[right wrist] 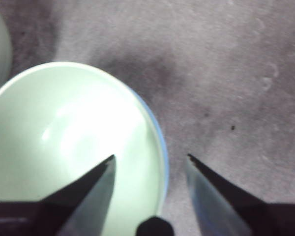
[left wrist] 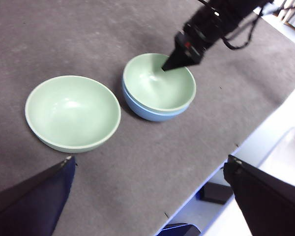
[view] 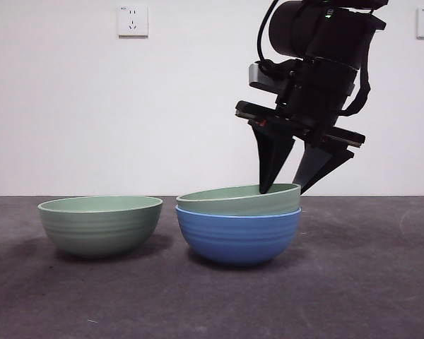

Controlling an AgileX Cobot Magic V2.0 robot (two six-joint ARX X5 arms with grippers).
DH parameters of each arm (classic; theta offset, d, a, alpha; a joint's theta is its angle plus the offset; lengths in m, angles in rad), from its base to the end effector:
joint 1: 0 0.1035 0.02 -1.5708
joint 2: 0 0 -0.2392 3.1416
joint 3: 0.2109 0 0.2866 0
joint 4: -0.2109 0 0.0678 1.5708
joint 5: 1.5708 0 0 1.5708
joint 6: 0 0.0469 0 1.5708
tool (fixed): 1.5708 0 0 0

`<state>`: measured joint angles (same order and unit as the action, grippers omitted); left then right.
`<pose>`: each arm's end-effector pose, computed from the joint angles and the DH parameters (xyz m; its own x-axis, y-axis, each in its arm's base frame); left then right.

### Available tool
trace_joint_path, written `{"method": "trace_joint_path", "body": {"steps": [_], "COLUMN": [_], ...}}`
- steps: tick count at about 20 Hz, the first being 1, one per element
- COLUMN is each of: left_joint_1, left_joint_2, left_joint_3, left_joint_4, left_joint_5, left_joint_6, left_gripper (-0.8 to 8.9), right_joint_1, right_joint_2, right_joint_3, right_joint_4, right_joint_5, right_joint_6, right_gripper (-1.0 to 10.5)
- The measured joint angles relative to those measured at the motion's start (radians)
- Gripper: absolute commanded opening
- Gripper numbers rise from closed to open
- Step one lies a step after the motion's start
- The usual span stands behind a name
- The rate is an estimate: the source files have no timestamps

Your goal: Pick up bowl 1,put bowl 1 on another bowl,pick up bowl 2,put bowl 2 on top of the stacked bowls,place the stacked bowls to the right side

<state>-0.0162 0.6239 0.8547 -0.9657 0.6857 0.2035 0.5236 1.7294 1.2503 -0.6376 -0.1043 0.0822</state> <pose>0.1617 -0.0323 0.2960 0.5639 -0.6424 -0.5190 0.6078 0.7483 -0.2659 0.3304 0.1964 0.1609 0.3258 0.3083 -0.8938 -0.4711 0.8726 0.1293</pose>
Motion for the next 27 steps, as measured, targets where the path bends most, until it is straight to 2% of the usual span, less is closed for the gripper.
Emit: {"method": "trace_joint_path", "body": {"steps": [4,13,19,21,23,24,26,27], "left_joint_1": [-0.005,-0.167,-0.206,-0.206,-0.206,-0.206,-0.206,-0.206], "left_joint_2": [0.110,0.563,0.875,0.927,0.953,0.962,0.970,0.970], "left_joint_3": [0.000,0.008,0.137,0.165,0.167,0.167,0.167,0.167], "left_joint_4": [0.093,0.417,0.421,0.423,0.422,0.414,0.396,0.395], "left_joint_5": [-0.043,-0.393,-0.543,-0.550,-0.552,-0.552,-0.552,-0.551], "left_joint_6": [-0.060,-0.235,-0.250,-0.250,-0.250,-0.250,-0.251,-0.253], "left_gripper": [6.25,6.25,6.14,4.79,4.60,4.10,1.87,1.13], "right_joint_1": [0.000,-0.020,-0.020,-0.020,-0.020,-0.020,-0.020,-0.020], "right_joint_2": [-0.094,-0.572,-0.774,-0.814,-0.841,-0.850,-0.858,-0.858], "right_joint_3": [0.000,0.000,0.000,0.000,0.000,0.000,0.000,0.000], "right_joint_4": [-0.030,-0.200,-0.337,-0.366,-0.375,-0.376,-0.377,-0.377], "right_joint_5": [0.003,0.008,0.008,0.008,0.008,0.008,0.008,0.008], "right_joint_6": [0.000,0.000,0.000,0.000,0.000,0.001,0.000,0.001], "right_gripper": [2.6,2.6,2.6,2.6,2.5,2.5,2.5,2.5]}}
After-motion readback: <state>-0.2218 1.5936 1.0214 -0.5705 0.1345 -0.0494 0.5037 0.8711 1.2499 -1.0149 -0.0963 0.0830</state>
